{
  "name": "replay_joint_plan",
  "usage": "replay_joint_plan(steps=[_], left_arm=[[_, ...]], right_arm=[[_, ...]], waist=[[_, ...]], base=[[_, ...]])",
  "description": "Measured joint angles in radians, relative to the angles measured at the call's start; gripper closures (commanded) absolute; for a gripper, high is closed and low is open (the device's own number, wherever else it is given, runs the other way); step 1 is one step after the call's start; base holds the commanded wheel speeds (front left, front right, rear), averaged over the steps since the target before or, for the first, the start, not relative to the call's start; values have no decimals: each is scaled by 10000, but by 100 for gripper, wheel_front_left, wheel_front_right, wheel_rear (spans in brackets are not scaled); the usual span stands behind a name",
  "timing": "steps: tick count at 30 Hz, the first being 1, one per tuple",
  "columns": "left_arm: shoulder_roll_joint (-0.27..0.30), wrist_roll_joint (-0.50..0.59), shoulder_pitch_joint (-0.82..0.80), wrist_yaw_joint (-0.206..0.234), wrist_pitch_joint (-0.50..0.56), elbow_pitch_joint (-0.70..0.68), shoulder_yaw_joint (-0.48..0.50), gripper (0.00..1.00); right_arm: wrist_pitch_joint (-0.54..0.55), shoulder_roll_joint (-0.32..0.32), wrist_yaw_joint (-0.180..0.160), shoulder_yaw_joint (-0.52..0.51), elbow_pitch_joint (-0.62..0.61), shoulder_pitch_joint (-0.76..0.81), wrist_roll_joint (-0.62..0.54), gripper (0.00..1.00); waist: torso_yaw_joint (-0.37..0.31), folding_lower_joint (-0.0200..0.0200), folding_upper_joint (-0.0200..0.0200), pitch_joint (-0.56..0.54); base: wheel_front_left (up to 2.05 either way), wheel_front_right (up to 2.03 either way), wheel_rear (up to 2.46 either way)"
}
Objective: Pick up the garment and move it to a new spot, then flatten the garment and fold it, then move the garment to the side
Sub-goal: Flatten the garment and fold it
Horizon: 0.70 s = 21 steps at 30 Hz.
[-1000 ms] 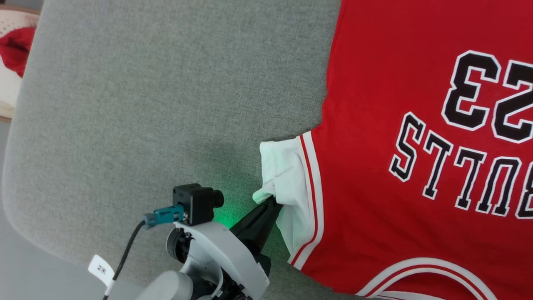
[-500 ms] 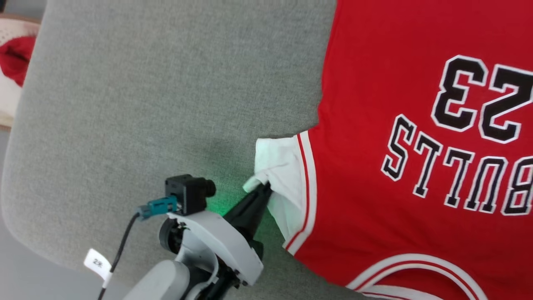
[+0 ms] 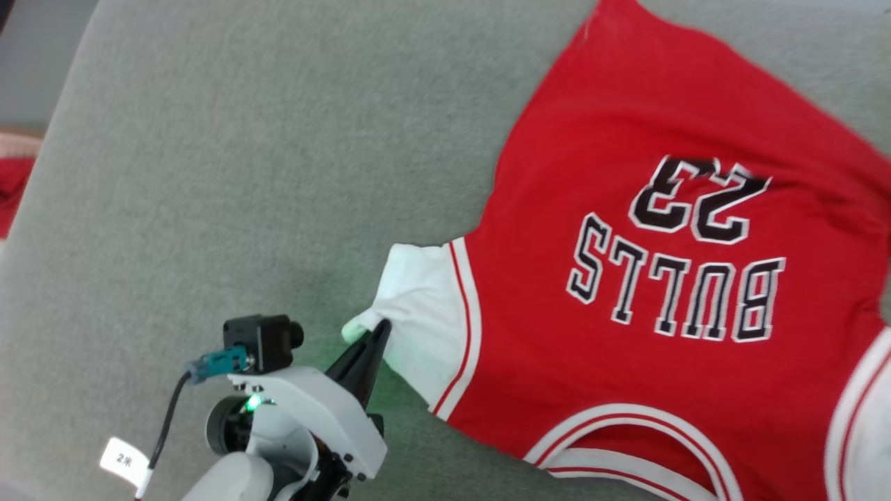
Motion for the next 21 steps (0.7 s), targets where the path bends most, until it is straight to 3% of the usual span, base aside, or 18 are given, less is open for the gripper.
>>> replay_joint_plan(steps=[6, 11, 15, 21], left_arm=[[242, -144, 492, 171, 31, -174, 144, 100], [401, -272, 846, 282, 23, -268, 274, 100], [506, -360, 1055, 366, -42, -370, 426, 100], [566, -407, 1179, 420, -86, -426, 500, 100]], right_arm=[[-589, -963, -2, -29, -1693, 2424, 723, 100], [-1074, -1381, -2, -316, -2782, 4613, 1020, 100], [-1377, -1279, -2, -698, -3563, 6301, 884, 100], [-1287, -566, -6, -1338, -4579, 8255, 370, 100]], waist=[[-573, -1, 0, -622], [-995, 0, 0, -1087], [-1350, -1, 0, -1345], [-1772, -1, 0, -1569]], base=[[0, 0, 0], [0, 0, 0], [0, 0, 0], [0, 0, 0]])
